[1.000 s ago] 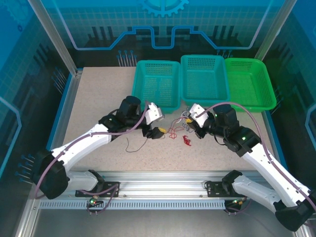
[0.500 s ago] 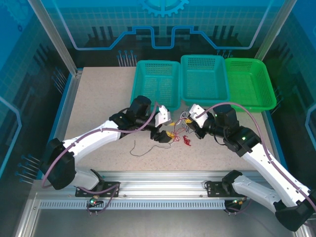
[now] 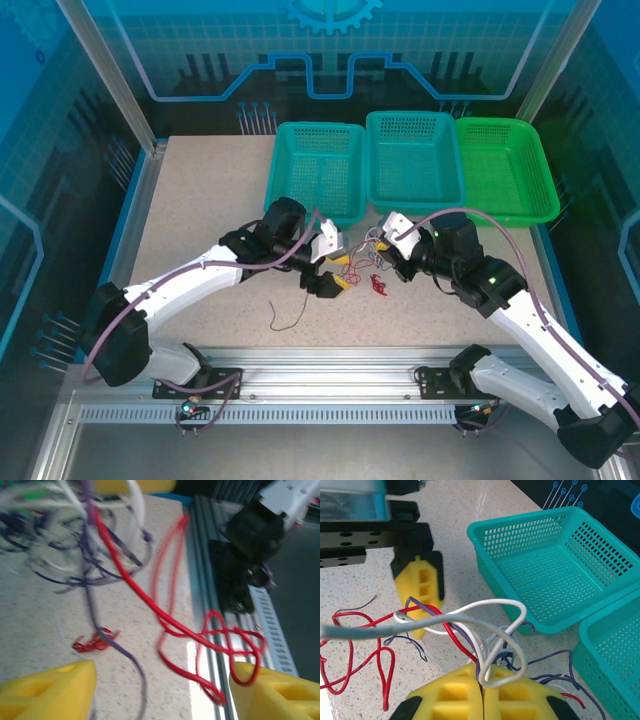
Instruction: Untangle the cables
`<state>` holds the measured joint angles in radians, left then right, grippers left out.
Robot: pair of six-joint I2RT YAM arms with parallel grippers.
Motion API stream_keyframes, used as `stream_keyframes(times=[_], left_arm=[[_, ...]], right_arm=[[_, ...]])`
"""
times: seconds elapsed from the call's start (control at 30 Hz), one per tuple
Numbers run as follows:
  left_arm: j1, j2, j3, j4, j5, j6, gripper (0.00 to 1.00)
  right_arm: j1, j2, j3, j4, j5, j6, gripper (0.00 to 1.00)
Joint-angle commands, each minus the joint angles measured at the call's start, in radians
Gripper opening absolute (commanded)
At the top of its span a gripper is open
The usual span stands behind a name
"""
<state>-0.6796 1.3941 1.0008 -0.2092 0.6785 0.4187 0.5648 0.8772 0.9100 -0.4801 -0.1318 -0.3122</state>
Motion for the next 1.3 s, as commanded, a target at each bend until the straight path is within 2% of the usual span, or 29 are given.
stream_keyframes(times=[0.0, 0.03, 0.13, 0.27, 0.37, 0.4, 0.5, 0.57, 0.63, 0.7, 0.8, 0.93, 1.03, 1.17, 1.27], left_arm=[[-0.023, 0.005, -0.034, 0.168, -0.12, -0.077, 0.72], [-0.032, 0.02, -0.029, 0.188, -0.141, -0.086, 0.7], [-0.047, 0.069, 0.001, 0.194, -0.155, -0.085, 0.55], [-0.048, 0.069, -0.005, 0.218, -0.213, -0.089, 0.27], [-0.047, 0.041, -0.019, 0.218, -0.314, -0.099, 0.04], [-0.047, 0.032, -0.018, 0.205, -0.362, -0.115, 0.0], [-0.045, 0.006, 0.008, 0.129, -0.512, -0.158, 0.0], [-0.042, -0.002, 0.047, 0.041, -0.639, -0.199, 0.0], [-0.03, -0.014, 0.074, -0.024, -0.714, -0.23, 0.0], [-0.01, -0.037, 0.075, -0.049, -0.76, -0.261, 0.0], [0.018, -0.061, 0.073, -0.069, -0.789, -0.31, 0.0], [0.034, -0.086, 0.066, -0.086, -0.831, -0.331, 0.0], [0.053, -0.1, 0.058, -0.096, -0.824, -0.352, 0.0], [0.064, -0.112, 0.043, -0.087, -0.811, -0.376, 0.0], [0.065, -0.11, 0.042, -0.079, -0.752, -0.378, 0.0]], right_arm=[[0.01, -0.004, -0.007, 0.031, 0.006, 0.0, 0.0], [0.01, -0.003, -0.006, 0.033, 0.006, 0.003, 0.0], [0.01, -0.003, -0.004, 0.034, 0.01, 0.01, 0.0], [0.009, -0.015, -0.009, 0.029, 0.041, 0.012, 0.0], [0.009, -0.031, -0.024, 0.03, 0.093, 0.015, 0.0], [0.009, -0.036, -0.025, 0.035, 0.125, 0.021, 0.0], [0.005, -0.037, -0.067, 0.057, 0.249, 0.067, 0.0], [-0.008, -0.02, -0.069, 0.062, 0.406, 0.137, 0.0], [-0.049, 0.023, -0.047, 0.031, 0.561, 0.253, 0.0], [-0.14, 0.084, -0.003, -0.06, 0.689, 0.403, 0.0], [-0.324, 0.17, 0.051, -0.232, 0.772, 0.653, 0.0], [-0.51, 0.189, 0.034, -0.264, 0.763, 0.776, 0.0], [-0.609, 0.2, 0.028, -0.244, 0.661, 0.782, 0.0], [-0.632, 0.221, 0.045, -0.248, 0.538, 0.775, 0.0], [-0.619, 0.198, 0.038, -0.178, 0.271, 0.714, 0.0]])
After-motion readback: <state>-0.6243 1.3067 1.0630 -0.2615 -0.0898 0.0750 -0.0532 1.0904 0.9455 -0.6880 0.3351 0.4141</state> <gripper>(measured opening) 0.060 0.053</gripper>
